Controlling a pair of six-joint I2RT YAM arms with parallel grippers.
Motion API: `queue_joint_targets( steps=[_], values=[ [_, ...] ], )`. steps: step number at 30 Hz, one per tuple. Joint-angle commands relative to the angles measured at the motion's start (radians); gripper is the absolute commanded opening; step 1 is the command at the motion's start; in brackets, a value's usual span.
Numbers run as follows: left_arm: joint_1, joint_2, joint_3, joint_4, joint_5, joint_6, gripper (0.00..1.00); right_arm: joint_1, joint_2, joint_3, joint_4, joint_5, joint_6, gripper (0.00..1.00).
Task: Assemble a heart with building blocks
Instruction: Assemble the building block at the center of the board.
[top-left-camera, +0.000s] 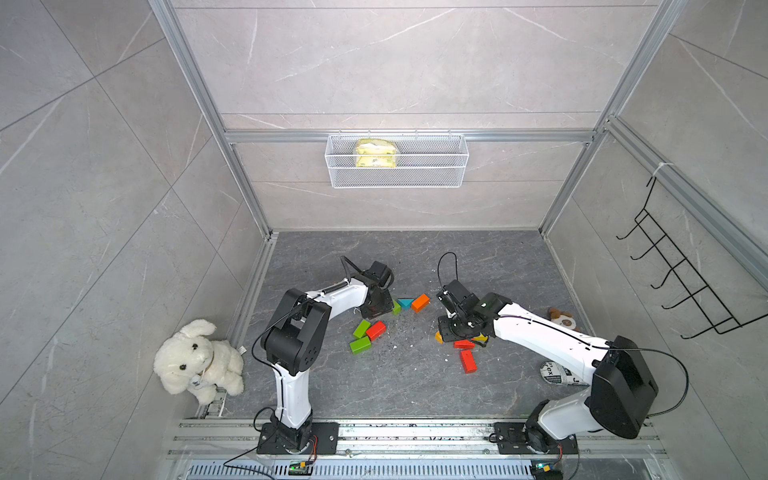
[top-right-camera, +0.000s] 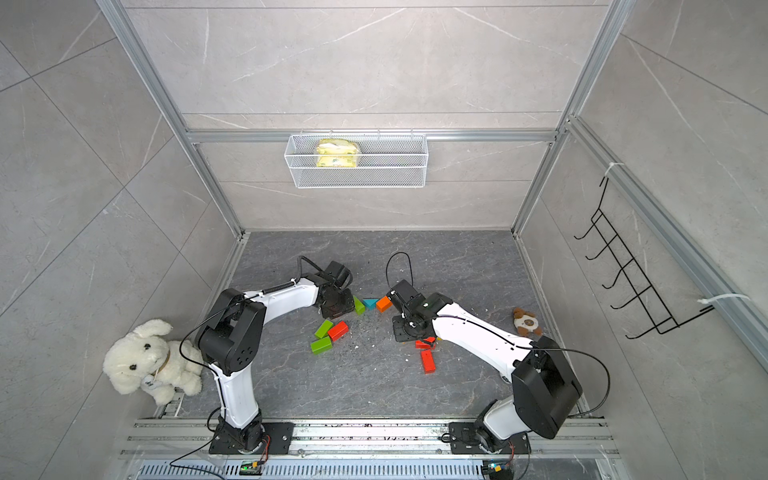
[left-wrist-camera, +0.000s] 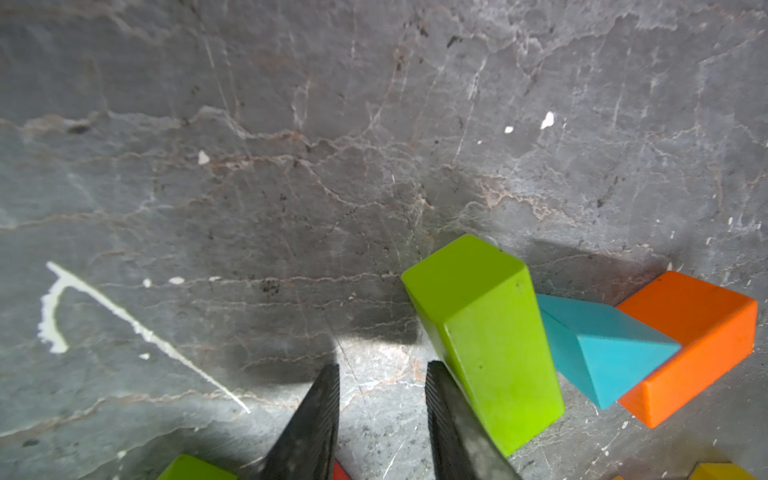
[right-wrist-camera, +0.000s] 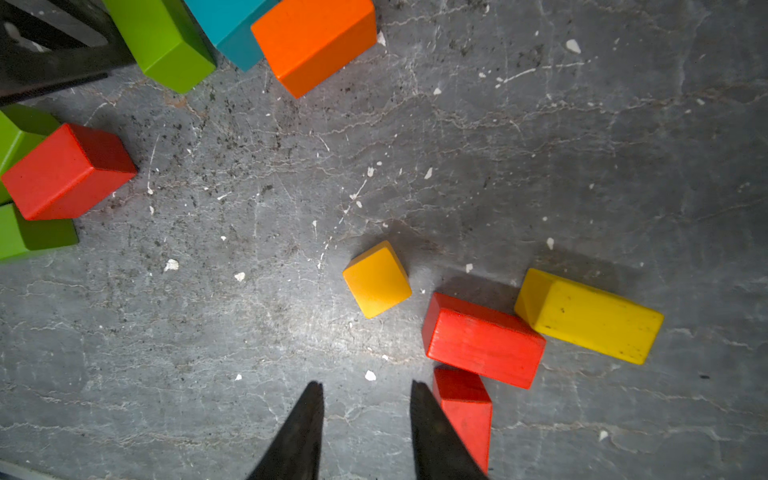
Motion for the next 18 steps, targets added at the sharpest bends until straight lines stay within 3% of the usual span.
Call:
queue_joint_targets(
  steps=[1, 18],
  values=[
    [-0.002, 0.005, 0.031, 0.008, 0.023, 0.007, 0.39, 0.006, 0.001, -0.008, -0.001, -0.006, 0.016, 0.38],
    [-0.003, 0.003, 0.021, 0.030, 0.035, -0.019, 0.41, 0.006, 0.003, 0.002, -0.009, -0.005, 0.014, 0.38]
  ],
)
